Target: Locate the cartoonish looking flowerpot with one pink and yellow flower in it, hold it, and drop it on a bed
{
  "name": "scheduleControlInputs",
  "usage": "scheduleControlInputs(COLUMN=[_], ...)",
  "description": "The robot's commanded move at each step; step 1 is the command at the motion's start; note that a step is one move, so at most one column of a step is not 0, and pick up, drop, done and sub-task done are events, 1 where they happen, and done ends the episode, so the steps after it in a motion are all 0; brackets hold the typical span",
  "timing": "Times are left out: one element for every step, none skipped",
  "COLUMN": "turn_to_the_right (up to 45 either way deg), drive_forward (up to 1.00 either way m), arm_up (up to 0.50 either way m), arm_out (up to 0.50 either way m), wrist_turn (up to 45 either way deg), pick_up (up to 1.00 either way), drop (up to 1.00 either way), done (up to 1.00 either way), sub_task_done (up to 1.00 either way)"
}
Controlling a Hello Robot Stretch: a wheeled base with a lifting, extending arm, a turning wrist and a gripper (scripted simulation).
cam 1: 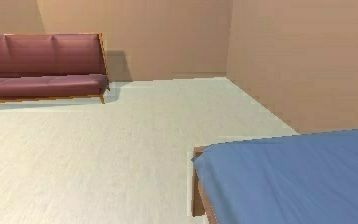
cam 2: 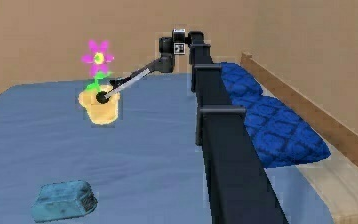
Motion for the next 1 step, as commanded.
scheduleControlInputs(turn_to_the_right=[0.0], drive_forward=[0.0], arm_up=[0.0], arm_out=[0.0], wrist_turn=[45.0], pick_up=[0.0], drop=[0.0], done=[0.0], sub_task_done=[0.0])
